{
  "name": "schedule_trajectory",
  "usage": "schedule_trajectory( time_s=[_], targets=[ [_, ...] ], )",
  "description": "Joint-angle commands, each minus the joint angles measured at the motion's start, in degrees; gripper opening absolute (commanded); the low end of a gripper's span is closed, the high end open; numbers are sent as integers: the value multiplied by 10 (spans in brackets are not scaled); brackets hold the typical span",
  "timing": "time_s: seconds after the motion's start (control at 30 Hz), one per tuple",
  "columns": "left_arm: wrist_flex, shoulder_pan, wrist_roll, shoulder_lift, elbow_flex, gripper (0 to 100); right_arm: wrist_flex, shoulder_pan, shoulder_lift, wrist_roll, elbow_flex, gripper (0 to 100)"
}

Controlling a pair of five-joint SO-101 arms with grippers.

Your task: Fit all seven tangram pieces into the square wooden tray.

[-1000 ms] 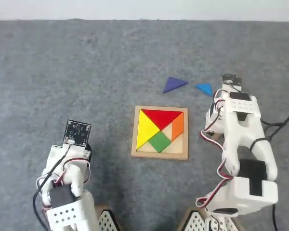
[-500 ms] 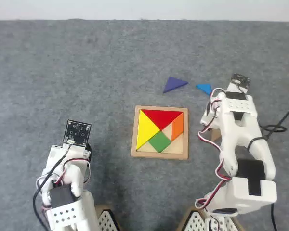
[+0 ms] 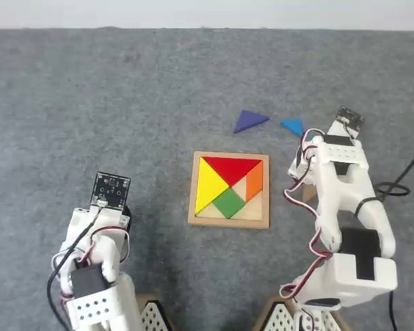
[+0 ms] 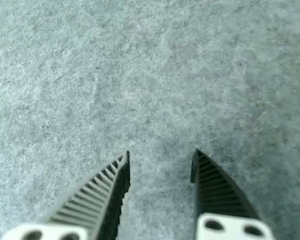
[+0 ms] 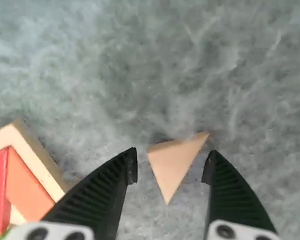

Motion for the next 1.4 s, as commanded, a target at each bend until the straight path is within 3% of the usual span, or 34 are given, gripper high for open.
schedule_trajectory(
  time_s=[0.0,0.17,0.43,0.7,0.93,1.03,1.17,1.37],
  targets=[
    [4,-4,-3,-4,-6,193,-10,8,12,-6,-9,223],
    [4,-4,-3,-4,-6,193,35,6,48,-11,-38,220],
    [4,-4,-3,-4,-6,193,50,10,59,-81,-50,219],
    [4,-4,-3,-4,-6,193,47,10,60,-216,-59,223],
    [4,-4,-3,-4,-6,193,57,11,60,-218,-53,218],
    [4,-4,-3,-4,-6,193,65,10,60,-215,-52,163],
    [4,-4,-3,-4,-6,193,65,10,55,-156,-52,105],
    [4,-4,-3,-4,-6,193,66,11,54,-95,-52,102]
  ],
)
